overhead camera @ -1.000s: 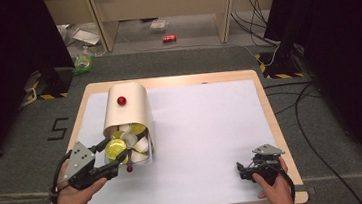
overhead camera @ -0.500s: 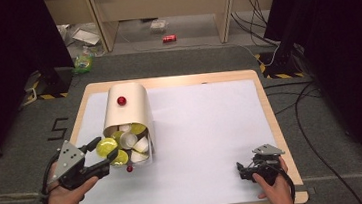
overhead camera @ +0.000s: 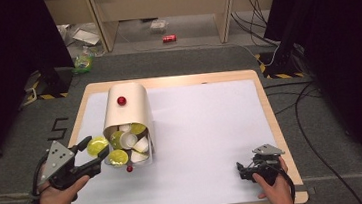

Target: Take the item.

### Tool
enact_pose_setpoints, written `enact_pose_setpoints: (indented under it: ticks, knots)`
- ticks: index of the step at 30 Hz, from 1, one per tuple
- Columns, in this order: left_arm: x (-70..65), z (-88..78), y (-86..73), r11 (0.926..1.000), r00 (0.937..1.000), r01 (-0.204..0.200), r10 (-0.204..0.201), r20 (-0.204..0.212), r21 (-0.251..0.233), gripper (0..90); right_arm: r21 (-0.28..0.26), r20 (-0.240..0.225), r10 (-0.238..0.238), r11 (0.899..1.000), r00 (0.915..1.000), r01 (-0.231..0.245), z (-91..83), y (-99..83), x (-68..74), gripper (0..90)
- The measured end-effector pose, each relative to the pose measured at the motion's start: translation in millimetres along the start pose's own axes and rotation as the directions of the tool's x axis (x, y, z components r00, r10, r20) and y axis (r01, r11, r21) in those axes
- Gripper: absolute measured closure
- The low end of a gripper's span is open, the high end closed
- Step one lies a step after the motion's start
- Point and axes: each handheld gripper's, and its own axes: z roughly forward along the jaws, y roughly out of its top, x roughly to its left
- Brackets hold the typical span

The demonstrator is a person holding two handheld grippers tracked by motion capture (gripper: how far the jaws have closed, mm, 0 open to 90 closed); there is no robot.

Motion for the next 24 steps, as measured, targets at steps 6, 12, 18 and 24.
enact_pose_setpoints:
  ticks: [6, 12, 18, 24]
  knots:
    - [7.6, -6.8, 0.2, 0.9999, 0.9992, 0.005, -0.006, -0.039, -0.014, 38.0, 0.001, -0.001, 0.002, 1.000, 1.0000, -0.002, 0.0, 0.1, 0.0, 2.8]
    - [14.3, -7.3, -3.0, 1.0000, 0.9965, 0.005, -0.006, -0.084, -0.007, 38.0, 0.000, -0.001, 0.001, 1.000, 1.0000, -0.001, 0.0, 0.0, 0.0, 2.8]
    - [21.8, -9.0, -5.5, 0.9998, 0.9937, 0.017, -0.019, -0.111, -0.012, 38.0, 0.000, 0.000, 0.001, 1.000, 1.0000, -0.001, 0.0, 0.0, 0.0, 2.8]
    - [25.6, -4.8, -10.1, 0.9997, 0.9914, 0.023, -0.023, -0.129, -0.004, 38.0, 0.000, 0.000, 0.001, 1.000, 1.0000, -0.001, 0.0, 0.0, 0.0, 2.8]
